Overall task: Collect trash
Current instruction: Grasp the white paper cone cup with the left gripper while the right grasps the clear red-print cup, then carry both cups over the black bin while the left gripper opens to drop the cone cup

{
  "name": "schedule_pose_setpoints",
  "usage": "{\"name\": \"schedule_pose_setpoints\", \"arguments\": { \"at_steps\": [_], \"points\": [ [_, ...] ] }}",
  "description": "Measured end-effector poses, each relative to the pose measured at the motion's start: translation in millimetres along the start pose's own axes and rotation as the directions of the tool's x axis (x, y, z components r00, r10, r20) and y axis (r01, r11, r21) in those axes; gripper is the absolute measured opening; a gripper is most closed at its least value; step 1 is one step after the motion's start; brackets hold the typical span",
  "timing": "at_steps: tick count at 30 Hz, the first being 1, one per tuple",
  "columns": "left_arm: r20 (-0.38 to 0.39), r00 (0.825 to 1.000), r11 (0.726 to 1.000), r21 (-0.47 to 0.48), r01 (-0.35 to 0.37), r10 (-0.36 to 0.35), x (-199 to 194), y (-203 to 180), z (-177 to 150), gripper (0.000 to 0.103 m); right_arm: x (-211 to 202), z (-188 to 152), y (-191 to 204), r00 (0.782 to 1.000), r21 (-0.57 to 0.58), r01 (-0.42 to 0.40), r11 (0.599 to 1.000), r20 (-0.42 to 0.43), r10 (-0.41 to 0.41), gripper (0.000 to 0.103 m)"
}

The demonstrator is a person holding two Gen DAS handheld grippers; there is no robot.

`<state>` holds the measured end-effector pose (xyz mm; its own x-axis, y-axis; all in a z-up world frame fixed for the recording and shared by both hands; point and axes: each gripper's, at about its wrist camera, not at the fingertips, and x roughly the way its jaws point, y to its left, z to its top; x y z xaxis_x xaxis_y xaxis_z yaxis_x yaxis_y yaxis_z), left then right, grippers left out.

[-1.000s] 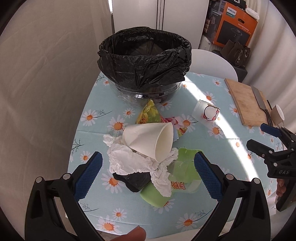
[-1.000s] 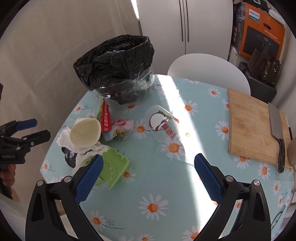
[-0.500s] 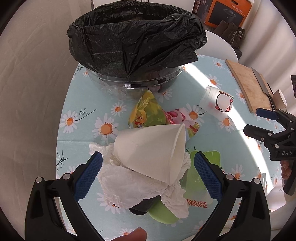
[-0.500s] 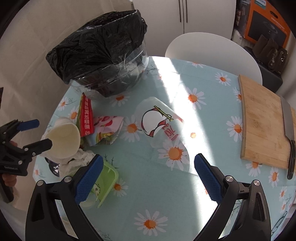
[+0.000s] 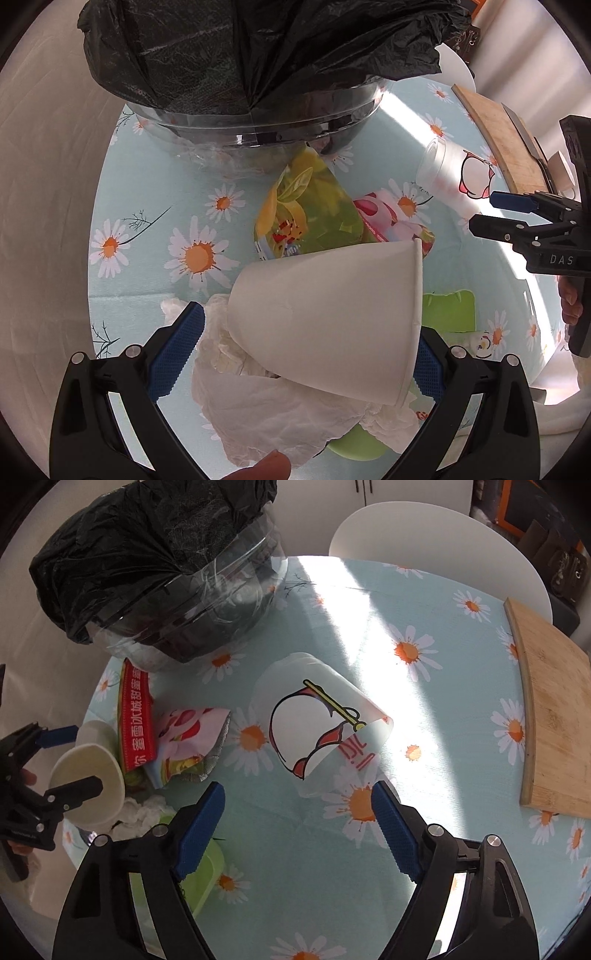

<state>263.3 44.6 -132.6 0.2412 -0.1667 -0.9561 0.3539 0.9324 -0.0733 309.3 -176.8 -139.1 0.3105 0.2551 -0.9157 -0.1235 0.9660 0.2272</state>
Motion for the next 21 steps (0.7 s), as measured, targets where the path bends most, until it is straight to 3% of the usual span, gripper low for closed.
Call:
{"name": "schedule_pose_setpoints", "arguments": {
  "at_steps": [1, 2, 3, 4, 6, 15, 21],
  "points": [
    [-0.001, 1.0, 1.0, 0.003, 0.01, -0.01, 0, -1, 0, 0.093, 1, 1, 0, 1.0, -0.001, -0.024, 1.0, 0.006, 0.024, 0.045],
    [-0.001, 1.0, 1.0, 0.002, 0.009, -0.009, 1, 0, 1, 0.09, 2, 3, 1, 0.999, -0.013, -0.052, 0.999, 0.01, 0.052, 0.02],
    [0.009, 1.0, 1.0, -0.008, -0.009, 0.009, 0, 1, 1, 0.079, 3, 3, 2, 0.998, -0.026, -0.061, 0.998, 0.014, 0.061, 0.007],
    [0.01, 1.0, 1.0, -0.017, -0.019, 0.019, 0, 2, 1, 0.069, 4, 4, 3, 0.998, -0.034, -0.058, 0.998, 0.013, 0.059, 0.005],
    [-0.013, 1.0, 1.0, -0.016, -0.006, 0.006, 2, 3, 1, 0.069, 5, 2, 4, 0.995, -0.023, -0.098, 0.995, 0.011, 0.098, 0.002],
    [0.057, 0.996, 0.998, 0.007, -0.066, 0.065, -27, -1, -2, 0.069, -14, -10, 7, 0.99, -0.025, -0.143, 0.989, 0.011, 0.143, 0.002],
    [0.105, 0.99, 0.996, -0.001, -0.094, 0.094, -48, -12, -7, 0.069, -41, -21, 14, 0.992, -0.086, -0.118, 0.989, 0.044, 0.122, 0.001]
  ]
}}
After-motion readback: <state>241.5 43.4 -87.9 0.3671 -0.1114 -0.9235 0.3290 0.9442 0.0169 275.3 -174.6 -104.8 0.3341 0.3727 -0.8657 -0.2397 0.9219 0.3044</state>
